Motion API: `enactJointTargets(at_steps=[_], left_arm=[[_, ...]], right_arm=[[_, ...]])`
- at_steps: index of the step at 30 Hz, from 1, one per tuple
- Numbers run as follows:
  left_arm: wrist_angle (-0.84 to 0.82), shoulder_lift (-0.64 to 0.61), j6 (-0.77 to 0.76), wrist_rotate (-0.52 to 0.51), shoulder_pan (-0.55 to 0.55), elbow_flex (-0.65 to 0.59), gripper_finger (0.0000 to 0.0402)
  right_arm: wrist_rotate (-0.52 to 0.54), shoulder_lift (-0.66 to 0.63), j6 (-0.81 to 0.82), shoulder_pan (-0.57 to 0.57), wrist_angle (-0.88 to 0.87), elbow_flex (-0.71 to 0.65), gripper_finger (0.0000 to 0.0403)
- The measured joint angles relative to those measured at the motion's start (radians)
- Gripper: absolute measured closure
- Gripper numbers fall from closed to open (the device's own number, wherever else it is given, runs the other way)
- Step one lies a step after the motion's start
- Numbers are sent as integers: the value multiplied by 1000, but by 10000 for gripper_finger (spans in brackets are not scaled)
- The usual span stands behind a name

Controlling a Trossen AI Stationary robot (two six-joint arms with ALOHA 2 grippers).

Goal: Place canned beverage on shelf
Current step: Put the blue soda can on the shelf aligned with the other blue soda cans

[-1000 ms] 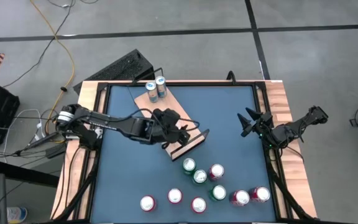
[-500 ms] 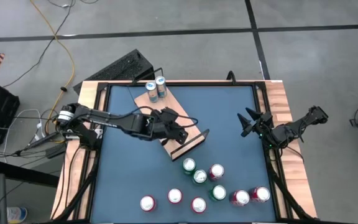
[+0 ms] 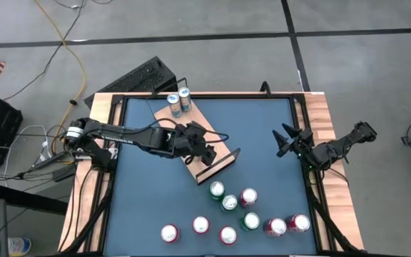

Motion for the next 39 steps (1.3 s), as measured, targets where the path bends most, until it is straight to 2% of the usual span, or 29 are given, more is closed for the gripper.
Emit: enactJointTargets(at_steps=[6, 15, 28, 39], left_arm=[[-91, 0, 17, -20, -6, 20, 54], [-178, 5, -70, -192, -65, 19, 54], [-188, 69, -109, -248, -108, 18, 54], [-219, 75, -163, -271, -111, 18, 54]], right_arm=[[0, 0, 9, 0, 0, 0, 121], [-1, 0, 9, 0, 0, 0, 121], [-1, 0, 8, 0, 0, 0, 121], [-1, 0, 8, 0, 0, 0, 121]])
